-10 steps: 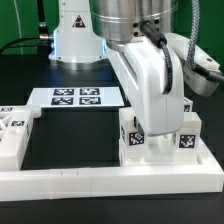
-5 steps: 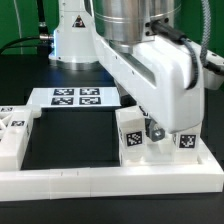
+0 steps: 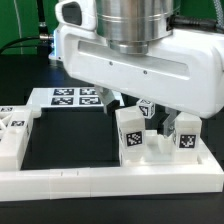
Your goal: Assemble chair
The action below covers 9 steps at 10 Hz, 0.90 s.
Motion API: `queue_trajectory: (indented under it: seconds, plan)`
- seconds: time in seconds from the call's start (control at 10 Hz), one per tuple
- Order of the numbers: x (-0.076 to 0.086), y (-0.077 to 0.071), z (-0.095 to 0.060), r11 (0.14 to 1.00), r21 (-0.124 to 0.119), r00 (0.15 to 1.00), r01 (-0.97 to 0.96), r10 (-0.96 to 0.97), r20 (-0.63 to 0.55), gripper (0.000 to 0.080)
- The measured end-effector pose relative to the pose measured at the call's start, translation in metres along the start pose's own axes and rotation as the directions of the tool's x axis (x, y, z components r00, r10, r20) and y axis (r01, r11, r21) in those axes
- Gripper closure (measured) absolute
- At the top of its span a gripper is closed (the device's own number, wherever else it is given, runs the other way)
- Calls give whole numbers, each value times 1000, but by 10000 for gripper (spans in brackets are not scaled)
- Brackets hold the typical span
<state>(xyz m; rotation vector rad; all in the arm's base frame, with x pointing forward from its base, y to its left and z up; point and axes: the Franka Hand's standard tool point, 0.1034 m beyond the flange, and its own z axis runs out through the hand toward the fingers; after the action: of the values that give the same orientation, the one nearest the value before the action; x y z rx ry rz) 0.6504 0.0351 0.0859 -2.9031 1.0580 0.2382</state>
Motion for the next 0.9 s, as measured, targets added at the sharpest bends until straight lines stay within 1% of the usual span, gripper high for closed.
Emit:
queue_trajectory:
  seconds: [0.2, 0.4, 0.6, 0.7, 0.9]
  plan:
    - [3, 3, 0, 991, 1, 991, 135, -135, 0, 150]
    - [5, 4, -1, 954, 1, 954, 299, -299, -2, 150]
    - [5, 5, 0, 917, -1, 917, 399, -399, -1, 150]
    - [5, 6, 1, 878, -2, 878, 478, -478, 0, 150]
    - [5, 6, 2, 823, -3, 823, 568, -568, 2, 150]
